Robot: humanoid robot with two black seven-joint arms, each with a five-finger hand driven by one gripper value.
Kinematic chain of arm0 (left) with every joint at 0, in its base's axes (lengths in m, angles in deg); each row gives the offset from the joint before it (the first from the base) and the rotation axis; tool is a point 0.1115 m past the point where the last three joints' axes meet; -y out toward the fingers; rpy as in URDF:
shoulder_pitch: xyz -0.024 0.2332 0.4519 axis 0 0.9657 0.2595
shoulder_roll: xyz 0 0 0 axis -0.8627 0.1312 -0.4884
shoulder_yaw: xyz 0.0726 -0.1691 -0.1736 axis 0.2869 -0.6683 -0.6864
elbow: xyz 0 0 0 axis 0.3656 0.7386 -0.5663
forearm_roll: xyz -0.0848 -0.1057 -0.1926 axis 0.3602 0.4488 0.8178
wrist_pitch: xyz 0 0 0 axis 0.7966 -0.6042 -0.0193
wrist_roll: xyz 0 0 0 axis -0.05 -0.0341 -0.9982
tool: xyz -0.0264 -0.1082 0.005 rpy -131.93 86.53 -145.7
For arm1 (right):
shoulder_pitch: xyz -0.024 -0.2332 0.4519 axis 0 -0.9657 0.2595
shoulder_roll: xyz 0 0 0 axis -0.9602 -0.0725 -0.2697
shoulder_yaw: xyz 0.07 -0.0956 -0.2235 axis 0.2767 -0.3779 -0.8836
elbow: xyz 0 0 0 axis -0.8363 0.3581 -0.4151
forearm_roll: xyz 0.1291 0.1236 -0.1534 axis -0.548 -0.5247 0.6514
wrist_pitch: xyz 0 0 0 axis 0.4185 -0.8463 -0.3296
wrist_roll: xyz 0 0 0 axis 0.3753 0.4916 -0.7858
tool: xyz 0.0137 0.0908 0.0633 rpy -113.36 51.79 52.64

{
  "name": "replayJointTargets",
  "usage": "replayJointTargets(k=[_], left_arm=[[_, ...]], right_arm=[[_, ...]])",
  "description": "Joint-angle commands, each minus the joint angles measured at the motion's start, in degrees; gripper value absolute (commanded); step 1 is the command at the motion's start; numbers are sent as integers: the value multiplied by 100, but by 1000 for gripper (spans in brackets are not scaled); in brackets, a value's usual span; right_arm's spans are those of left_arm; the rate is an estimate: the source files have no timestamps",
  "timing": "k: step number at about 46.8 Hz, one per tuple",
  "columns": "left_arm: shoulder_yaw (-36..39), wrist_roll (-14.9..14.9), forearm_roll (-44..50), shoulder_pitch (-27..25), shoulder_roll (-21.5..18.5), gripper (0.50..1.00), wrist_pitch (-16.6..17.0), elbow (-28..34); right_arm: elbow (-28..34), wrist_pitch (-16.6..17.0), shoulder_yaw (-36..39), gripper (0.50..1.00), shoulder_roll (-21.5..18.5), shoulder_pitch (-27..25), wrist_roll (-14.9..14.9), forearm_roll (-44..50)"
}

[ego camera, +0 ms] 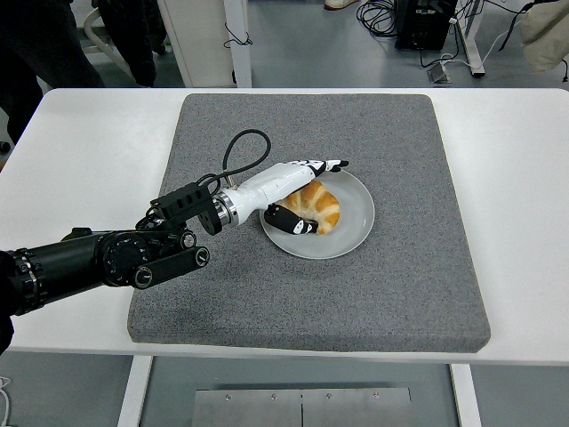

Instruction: Place the bread on the plate

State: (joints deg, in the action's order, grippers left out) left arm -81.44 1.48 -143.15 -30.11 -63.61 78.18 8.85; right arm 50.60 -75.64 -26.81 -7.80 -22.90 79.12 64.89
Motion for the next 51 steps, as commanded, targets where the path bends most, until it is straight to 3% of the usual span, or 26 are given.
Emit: replayJointTargets(k=[1, 6, 25, 39, 51], left_arm=[[-4, -85, 166, -16, 0, 963, -5, 9], [-13, -226, 474, -33, -17, 966, -23, 61], [-310, -217, 1564, -86, -105, 969, -93, 185], [-1822, -130, 2557, -77, -457, 969, -1200, 176], [-2579, -130, 3514, 11, -791, 969, -1631, 62]], right_arm=[[0, 1, 0, 1000, 0, 0, 0, 0], [0, 1, 0, 1000, 0, 0, 0, 0], [0, 1, 0, 1000, 0, 9, 0, 0], [0, 1, 0, 1000, 0, 9, 0, 0], [-26, 1, 0, 1000, 0, 9, 0, 0]])
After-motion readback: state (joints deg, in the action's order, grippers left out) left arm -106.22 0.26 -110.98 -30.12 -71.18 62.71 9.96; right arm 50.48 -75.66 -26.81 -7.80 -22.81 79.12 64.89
